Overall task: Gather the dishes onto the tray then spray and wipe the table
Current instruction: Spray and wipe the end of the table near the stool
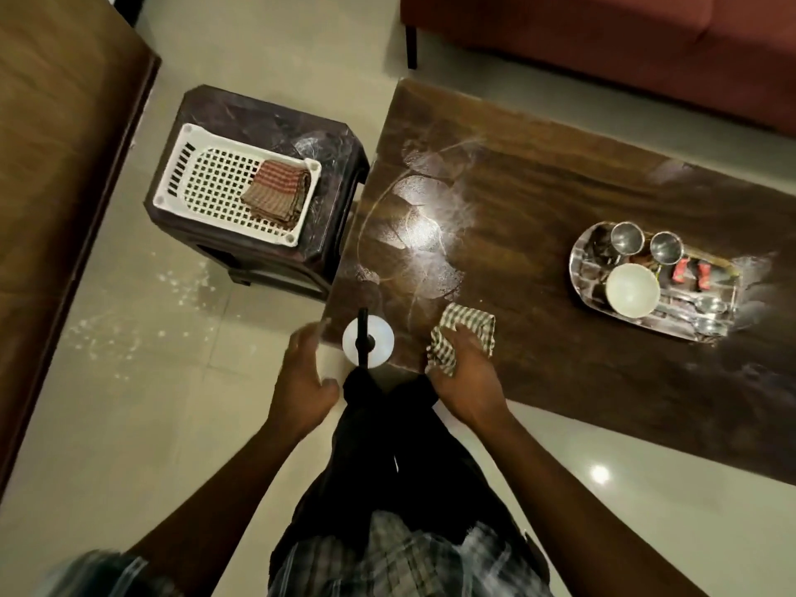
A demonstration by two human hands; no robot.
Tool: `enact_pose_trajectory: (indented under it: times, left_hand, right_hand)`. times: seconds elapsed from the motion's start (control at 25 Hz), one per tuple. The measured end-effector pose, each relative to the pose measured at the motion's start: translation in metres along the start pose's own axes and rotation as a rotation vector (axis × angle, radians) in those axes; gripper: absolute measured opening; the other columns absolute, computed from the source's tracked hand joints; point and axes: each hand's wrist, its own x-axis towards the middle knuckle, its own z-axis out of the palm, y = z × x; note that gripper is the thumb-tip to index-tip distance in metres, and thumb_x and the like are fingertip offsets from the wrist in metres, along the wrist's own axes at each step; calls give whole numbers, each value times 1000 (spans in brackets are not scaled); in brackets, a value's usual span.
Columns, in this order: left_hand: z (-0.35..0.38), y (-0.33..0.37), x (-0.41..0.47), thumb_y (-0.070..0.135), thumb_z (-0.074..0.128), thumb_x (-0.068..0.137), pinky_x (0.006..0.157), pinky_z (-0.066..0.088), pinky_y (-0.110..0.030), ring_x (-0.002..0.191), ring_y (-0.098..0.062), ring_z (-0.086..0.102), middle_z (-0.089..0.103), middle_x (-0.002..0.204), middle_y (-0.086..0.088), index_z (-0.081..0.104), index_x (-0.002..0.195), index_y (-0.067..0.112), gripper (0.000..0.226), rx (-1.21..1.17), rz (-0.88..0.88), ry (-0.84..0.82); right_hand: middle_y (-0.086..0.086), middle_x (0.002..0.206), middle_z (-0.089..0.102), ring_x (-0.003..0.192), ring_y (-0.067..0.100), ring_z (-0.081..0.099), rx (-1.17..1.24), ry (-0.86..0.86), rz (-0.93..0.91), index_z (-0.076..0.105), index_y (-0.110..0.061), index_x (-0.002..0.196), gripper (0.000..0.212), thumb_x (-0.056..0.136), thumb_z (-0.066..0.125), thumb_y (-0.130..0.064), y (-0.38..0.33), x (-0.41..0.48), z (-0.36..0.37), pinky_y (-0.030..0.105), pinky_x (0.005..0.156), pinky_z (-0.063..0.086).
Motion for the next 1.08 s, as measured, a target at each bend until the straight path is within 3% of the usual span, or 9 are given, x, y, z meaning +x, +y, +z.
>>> enact_pose_trajectory:
  times: [0.16,0.36,0.48,0.6,0.68,0.76,0.92,1.0,1.08]
  left_hand:
    - [34,-22,31,28,91,78,122,39,-37,160,-14,32,25,176,13,20,165,47,114,-9,198,-163]
    - [62,-15,54,52,88,81,114,53,-40,141,-7,55,50,156,16,37,158,35,93,-194,175,-71]
    - [68,-10,67,36,83,89,114,48,-28,140,-11,55,51,153,11,43,154,19,78,-262,304,22]
    - [70,2,78,18,72,96,107,42,-11,133,-2,58,53,145,27,53,147,9,56,-262,411,24]
    - [71,7,89,16,67,99,106,46,-14,128,-8,63,60,137,30,54,146,20,50,-341,412,36]
    - [69,16,101,16,63,101,106,52,-24,127,-12,66,69,129,19,60,138,29,39,-430,403,29]
    - [60,51,131,31,64,101,95,61,-47,103,-27,77,75,100,-2,70,114,15,21,-476,370,-56]
    - [56,79,151,32,67,101,81,64,-42,80,-26,80,74,87,-6,69,107,19,15,-547,278,-173]
    - [59,108,172,17,66,105,67,61,-33,61,-22,74,70,75,-10,67,103,14,4,-518,284,-238]
  right_hand:
    - [4,181,9,167,28,8,-190,-42,-4,27,-28,170,90,93,74,-22,33,43,30,43,134,22]
    - [-2,182,-1,168,27,-5,-413,31,-32,6,-37,172,86,103,55,-48,78,77,54,51,135,14]
    - [-4,181,-5,168,25,-7,-443,93,-101,1,-38,172,83,105,48,-50,100,79,69,50,135,16]
    - [-6,181,-4,168,22,-7,-433,166,-133,-3,-42,171,78,107,41,-50,111,75,81,45,135,13]
    - [-6,181,3,168,21,-1,-433,200,-135,1,-42,171,73,108,36,-49,116,77,86,46,134,19]
    - [-6,180,13,167,23,10,-452,245,-136,11,-39,172,72,106,41,-43,120,80,87,49,129,34]
    - [-3,172,35,160,23,28,-454,329,-149,41,-31,164,81,89,70,-29,123,86,90,51,113,53]
    - [-1,168,40,159,23,26,-499,359,-183,49,-28,159,86,80,81,-26,125,94,91,45,119,45]
    - [-1,163,48,166,16,11,-512,421,-246,54,-26,155,72,84,67,-29,129,108,83,35,125,23]
